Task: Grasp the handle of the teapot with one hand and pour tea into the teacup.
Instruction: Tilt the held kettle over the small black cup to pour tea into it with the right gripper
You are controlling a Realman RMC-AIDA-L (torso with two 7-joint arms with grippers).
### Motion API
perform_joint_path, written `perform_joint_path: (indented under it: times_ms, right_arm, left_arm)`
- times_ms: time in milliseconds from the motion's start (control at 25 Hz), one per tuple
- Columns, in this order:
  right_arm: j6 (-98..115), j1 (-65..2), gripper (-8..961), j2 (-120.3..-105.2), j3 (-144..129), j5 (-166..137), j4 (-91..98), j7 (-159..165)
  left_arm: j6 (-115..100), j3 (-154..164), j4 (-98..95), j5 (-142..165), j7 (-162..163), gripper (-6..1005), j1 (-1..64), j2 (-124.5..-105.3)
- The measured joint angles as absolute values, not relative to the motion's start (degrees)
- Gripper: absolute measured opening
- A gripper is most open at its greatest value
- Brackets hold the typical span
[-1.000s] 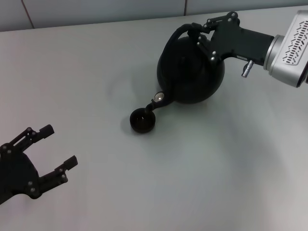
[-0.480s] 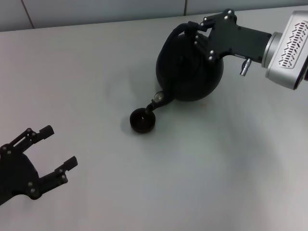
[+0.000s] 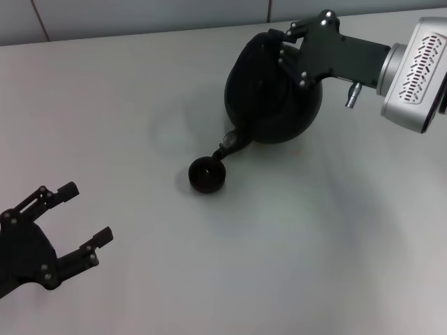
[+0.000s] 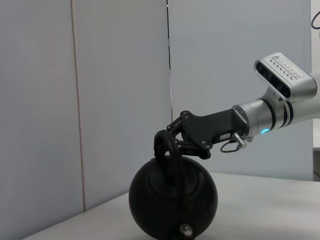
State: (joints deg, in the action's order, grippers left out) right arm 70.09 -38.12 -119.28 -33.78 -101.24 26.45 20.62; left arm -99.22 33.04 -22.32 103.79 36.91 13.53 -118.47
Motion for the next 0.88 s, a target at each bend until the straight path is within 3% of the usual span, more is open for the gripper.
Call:
perform_joint_path:
  times_ms: [880]
  right_arm:
    - [69.88, -38.47, 82, -119.37, -35.16, -101.10, 26.41, 26.57]
  left_arm:
    - [-99.58, 33.05, -22.32, 103.70, 36.91, 839, 13.18, -118.47]
